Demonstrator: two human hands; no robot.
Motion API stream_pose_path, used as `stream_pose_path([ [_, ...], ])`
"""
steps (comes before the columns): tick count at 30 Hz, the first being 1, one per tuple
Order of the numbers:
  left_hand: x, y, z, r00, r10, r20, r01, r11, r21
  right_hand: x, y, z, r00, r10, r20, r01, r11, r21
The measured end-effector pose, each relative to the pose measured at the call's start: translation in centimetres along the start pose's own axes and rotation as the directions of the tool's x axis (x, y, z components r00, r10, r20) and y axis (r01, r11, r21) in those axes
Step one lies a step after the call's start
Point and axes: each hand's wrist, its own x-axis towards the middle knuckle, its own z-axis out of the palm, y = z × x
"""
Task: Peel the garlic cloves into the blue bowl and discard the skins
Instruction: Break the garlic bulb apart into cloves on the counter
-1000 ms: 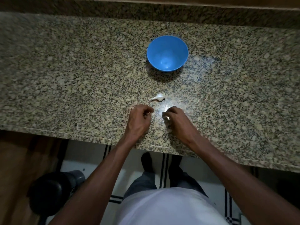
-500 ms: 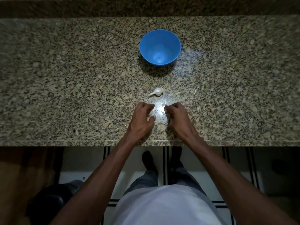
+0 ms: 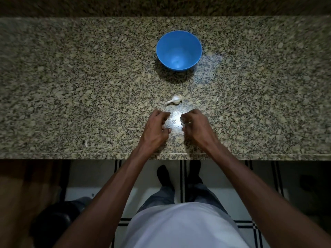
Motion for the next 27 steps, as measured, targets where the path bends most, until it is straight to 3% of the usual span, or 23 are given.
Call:
stream_pose_path([
  [4, 0.3, -0.4, 0.0, 1.0, -0.012, 0.007, 0.012, 0.999, 0.036, 1.8, 0.8, -1.1, 0.999, 0.002, -0.048, -0.004, 0.999, -0.031],
  [8, 0.8, 0.0, 0.2, 0.999, -0.034, 0.006, 0.034, 0.995, 0.094, 2.7, 0.2, -0.9, 0.989, -0.096, 0.11, 0.111, 0.983, -0.143],
  [11, 0.7, 0.3, 0.1, 0.999, 0.023, 0.043, -0.027, 0.995, 0.1, 1.5, 0.0, -0.3, 0.964, -0.175, 0.198, 0.211, 0.962, -0.176],
  [16, 0.9, 0.2, 0.0, 0.998, 0.061, -0.018, -0.06, 0.995, 0.079, 1.0, 0.9, -0.8, 0.997, -0.062, 0.048, 0.065, 0.995, -0.081],
  [22, 1.9, 0.9, 0.2, 0.98, 0.168, 0.103, -0.189, 0.953, 0.238, 0.1, 0.4, 0.8, 0.999, -0.024, 0.024, 0.028, 0.981, -0.19],
  [27, 1.5, 0.9, 1.0, 0.972, 0.218, 0.088, -0.234, 0.929, 0.286, -0.4, 0.1, 1.9, 1.0, 0.013, -0.003, -0.013, 0.992, -0.123],
])
